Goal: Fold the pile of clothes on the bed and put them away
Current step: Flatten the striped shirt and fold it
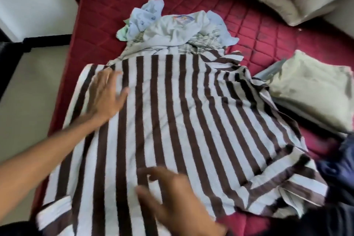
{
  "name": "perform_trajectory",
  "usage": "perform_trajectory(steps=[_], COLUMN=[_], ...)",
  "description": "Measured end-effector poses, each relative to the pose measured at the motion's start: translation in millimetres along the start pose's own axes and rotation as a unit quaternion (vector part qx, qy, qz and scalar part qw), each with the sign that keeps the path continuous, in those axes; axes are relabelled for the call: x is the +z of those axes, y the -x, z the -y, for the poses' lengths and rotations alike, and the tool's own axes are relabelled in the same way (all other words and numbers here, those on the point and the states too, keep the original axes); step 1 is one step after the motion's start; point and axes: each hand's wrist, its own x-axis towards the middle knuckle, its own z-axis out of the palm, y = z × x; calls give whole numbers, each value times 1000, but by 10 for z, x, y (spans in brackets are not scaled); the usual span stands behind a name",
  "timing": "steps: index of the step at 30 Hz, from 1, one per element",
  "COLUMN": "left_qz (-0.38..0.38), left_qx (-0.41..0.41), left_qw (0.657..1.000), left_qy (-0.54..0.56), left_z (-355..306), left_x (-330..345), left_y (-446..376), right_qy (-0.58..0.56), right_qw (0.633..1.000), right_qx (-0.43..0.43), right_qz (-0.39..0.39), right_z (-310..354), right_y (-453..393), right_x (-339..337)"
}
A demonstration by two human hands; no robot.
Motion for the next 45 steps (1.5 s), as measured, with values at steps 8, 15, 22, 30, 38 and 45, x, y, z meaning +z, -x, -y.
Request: perform_trajectory(steps=[8, 15, 22, 30, 38, 45], left_qz=[160, 194, 235, 341, 376, 509], left_qx=[23, -63, -164, -326, -118, -54], left_qw=[986, 977, 953, 876, 883, 856], left_qy=[-37, -59, -99, -101, -257, -77], left_z=[-748, -879, -349, -110, -66, -812], left_x=[120, -66, -266, -830, -1268, -1389], left_y=[1525, 1905, 2104, 2355, 2318, 2466], right_qy=[338, 215, 144, 360, 484, 365], right_qw=[868, 885, 906, 843, 797, 910], right_qx=[248, 328, 349, 389, 352, 187], right_qz=[-264, -249, -190, -95, 83, 56], right_z=[-1842, -1883, -1739, -1552, -1226, -1274], right_y=[764, 944, 1099, 1239, 1117, 1415], right_x=[-2386, -2459, -2454, -2375, -2456, -2694])
